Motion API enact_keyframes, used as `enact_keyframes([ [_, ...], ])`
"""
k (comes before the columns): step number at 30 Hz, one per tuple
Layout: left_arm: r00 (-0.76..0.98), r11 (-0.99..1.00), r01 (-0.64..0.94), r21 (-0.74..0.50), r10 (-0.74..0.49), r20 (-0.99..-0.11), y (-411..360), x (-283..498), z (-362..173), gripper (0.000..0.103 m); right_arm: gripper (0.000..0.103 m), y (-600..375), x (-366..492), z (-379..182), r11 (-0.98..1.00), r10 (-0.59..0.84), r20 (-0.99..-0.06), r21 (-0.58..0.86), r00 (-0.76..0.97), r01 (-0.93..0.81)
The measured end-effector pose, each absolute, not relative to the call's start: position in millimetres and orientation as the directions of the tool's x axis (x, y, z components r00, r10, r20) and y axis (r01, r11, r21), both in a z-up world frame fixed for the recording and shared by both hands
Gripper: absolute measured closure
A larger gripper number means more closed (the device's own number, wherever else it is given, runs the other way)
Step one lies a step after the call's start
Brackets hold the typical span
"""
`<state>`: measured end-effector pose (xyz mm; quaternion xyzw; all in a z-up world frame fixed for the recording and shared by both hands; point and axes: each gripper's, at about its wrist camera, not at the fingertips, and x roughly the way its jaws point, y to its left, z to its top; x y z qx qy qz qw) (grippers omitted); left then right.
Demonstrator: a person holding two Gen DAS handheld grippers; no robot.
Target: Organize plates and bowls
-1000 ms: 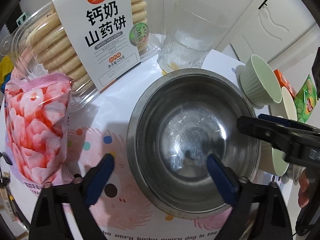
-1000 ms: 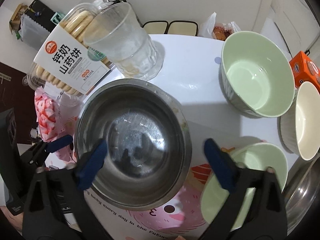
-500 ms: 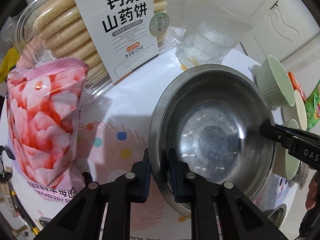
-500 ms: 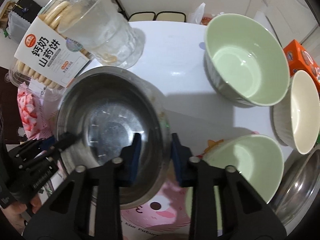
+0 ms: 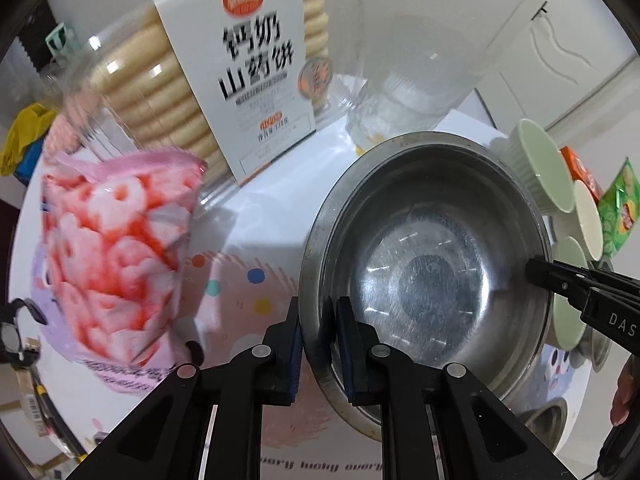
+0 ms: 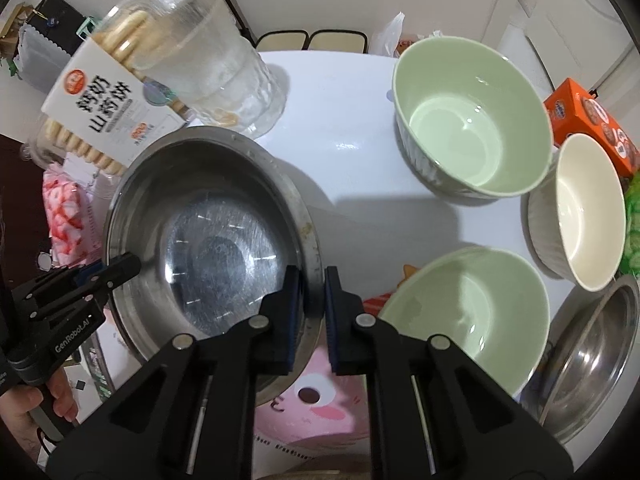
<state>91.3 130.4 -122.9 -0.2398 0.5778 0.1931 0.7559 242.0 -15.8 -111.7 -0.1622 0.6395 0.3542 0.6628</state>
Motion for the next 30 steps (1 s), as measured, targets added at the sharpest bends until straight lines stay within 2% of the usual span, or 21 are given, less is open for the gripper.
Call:
enact_keyframes([
  [7,0.285,0.864,-0.488,-0.123,0.024,-0.958,100,72,-80,0.087,0.090,-56,214,-66,0.719,0.283,-0.959,0.228,-0.023,-0.656],
  [14,0.299,0.932,-0.341,-0.127,-0.020,-0.954,24,55,-58,0.087,0.090,-135,164,-30,0.795,0.283,-0.958,0.206,0.049,-0.571],
  [22,0.262,0.973,-0.198,-0.122,-0.067,-0.963,-53,53,-64,0.087,0.090,-224,122,-25,0.876,0.241,-0.968,0.186,0.069,-0.445],
  [30,0.214,0.984,-0.150,-0.096,-0.063,-0.975,-98,44,-91,0.087,0.089,-275,98,-55,0.917,0.218,-0.975,0.187,0.048,-0.353],
])
